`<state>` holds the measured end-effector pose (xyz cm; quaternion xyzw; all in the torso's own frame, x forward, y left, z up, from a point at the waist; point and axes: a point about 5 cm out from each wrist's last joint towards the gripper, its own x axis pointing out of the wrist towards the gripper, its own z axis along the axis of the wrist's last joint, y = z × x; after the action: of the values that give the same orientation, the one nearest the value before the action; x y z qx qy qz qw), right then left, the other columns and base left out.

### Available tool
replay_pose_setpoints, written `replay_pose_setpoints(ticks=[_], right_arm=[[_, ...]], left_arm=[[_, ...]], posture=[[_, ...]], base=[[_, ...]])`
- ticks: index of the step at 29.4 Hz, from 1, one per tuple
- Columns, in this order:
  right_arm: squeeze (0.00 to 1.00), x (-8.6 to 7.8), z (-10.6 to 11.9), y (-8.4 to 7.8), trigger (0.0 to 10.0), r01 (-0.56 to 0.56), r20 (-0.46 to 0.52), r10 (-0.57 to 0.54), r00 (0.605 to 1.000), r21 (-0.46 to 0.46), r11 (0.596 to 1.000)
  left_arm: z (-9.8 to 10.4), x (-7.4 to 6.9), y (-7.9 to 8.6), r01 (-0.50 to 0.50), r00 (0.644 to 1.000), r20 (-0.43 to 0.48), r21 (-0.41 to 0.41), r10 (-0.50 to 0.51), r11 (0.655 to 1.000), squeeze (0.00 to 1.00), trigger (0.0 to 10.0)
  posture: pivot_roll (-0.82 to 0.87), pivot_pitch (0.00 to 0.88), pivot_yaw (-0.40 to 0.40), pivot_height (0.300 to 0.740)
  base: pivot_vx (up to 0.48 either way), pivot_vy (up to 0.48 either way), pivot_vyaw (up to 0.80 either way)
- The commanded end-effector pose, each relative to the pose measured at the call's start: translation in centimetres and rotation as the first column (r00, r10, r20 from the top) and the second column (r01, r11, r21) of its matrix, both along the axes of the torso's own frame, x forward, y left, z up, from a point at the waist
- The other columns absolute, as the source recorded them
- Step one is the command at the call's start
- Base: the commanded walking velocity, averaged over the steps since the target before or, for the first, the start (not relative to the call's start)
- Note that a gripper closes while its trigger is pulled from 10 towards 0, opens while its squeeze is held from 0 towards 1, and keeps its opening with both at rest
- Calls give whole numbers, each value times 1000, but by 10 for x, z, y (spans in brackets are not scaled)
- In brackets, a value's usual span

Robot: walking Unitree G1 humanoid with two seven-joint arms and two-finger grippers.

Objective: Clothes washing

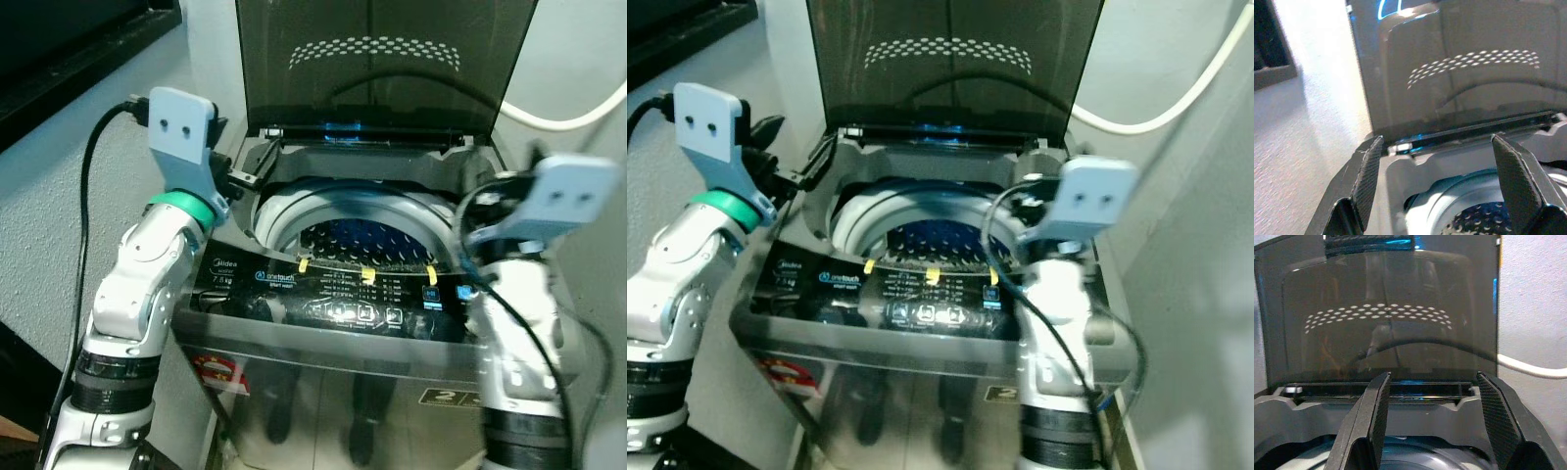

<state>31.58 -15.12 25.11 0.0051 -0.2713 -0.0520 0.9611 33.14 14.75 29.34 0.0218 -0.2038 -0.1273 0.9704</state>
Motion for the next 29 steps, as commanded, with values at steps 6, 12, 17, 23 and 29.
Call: replay_pose_setpoints(ticks=[6, 12, 17, 23, 29], right_arm=[[0, 8, -3, 32, 10000, -135, -41, 136, 990, 25, 991], [0, 9, -3, 43, 10000, -172, -46, 173, 984, 33, 985], [0, 7, -8, 40, 10000, -169, -61, 169, 984, 16, 986], [0, 8, -10, 37, 10000, -142, -79, 140, 987, -18, 990], [0, 9, -12, 33, 10000, -101, -80, 96, 992, -54, 993]], left_arm=[[-7, 3, 10, -96, 995, -18, -51, 95, 994, 0, 10000], [-10, 5, 8, -99, 995, -27, -48, 97, 994, 0, 10000], [-12, 8, -1, -72, 997, -32, -47, 70, 996, 0, 10000], [-12, 10, -3, -70, 997, -32, -56, 69, 996, 0, 10000], [-12, 10, -8, -50, 998, -30, -52, 49, 997, 0, 10000]], posture=[[138, 0, 16, 740], [114, 0, 22, 740], [107, 0, 23, 740], [86, 0, 39, 740], [85, 0, 35, 740]], base=[[0, 0, 0], [0, 0, 0], [0, 0, 0], [0, 0, 131], [0, 0, 793]])
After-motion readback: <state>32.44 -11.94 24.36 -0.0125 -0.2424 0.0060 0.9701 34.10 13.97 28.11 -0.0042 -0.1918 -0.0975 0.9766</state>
